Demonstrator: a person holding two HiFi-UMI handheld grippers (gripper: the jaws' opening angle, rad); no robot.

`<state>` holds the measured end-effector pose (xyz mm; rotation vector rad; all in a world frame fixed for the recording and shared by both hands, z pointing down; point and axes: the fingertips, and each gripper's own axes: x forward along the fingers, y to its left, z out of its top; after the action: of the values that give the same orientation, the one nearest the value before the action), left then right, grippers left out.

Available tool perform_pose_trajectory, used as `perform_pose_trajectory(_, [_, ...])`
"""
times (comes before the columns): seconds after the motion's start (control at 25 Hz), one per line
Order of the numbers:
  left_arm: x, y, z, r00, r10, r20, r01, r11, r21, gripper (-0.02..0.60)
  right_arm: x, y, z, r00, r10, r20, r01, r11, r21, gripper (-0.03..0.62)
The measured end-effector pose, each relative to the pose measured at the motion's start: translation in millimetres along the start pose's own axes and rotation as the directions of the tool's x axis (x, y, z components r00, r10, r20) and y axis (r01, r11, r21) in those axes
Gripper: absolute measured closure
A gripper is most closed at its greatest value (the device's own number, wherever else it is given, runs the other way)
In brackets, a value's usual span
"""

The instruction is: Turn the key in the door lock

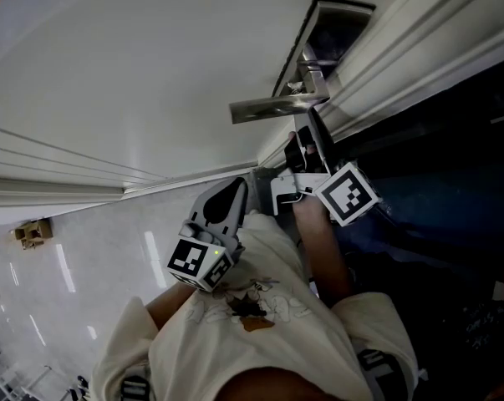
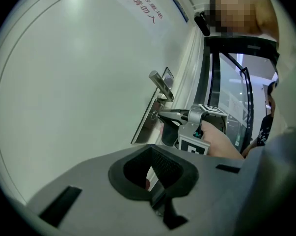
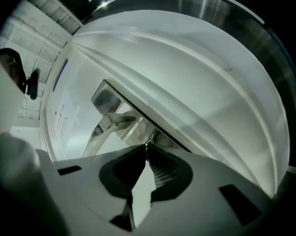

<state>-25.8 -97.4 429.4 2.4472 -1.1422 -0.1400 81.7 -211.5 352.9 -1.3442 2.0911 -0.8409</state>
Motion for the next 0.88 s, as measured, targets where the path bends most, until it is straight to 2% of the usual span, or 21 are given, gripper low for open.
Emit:
perform_pose_trajectory(0.24, [2,1,0,1.000,-0.004,-0.004,0.004,1.000,0.005,0.577,-2,-4,0,0.999,0.032,0.012,-0.034,0.988,0.151,0.565])
perform_pose_trajectory(0.56, [8,3,4,1.000,-0.007,-0.008,0.007,1.000,0.005,0.577,-1,-4,0,0.999,0.052,0.015,-0.054,0.982,0.182,0.558])
perform_pose_trajectory(0.64, [9,5,6,1.000,-0.004,-0.008,0.004,1.000,0.005,0.577,-3,-6,3,0.999,0.045,0.018,-0.047,0.991,0.123,0.511])
perform_pose_trajectory(0.76, [8,9,7,1.000,0.005,-0.002,-0.005,1.000,0.001,0.577,-15,-6,5,1.000,0.019,0.025,-0.018,0.999,-0.032,0.502])
perform_pose_trajectory(0.88, [8,15,7,1.000,0.015,0.000,-0.015,1.000,-0.019,0.577,-31,-11,-1,0.999,-0.040,0.023,0.044,0.973,-0.225,0.482])
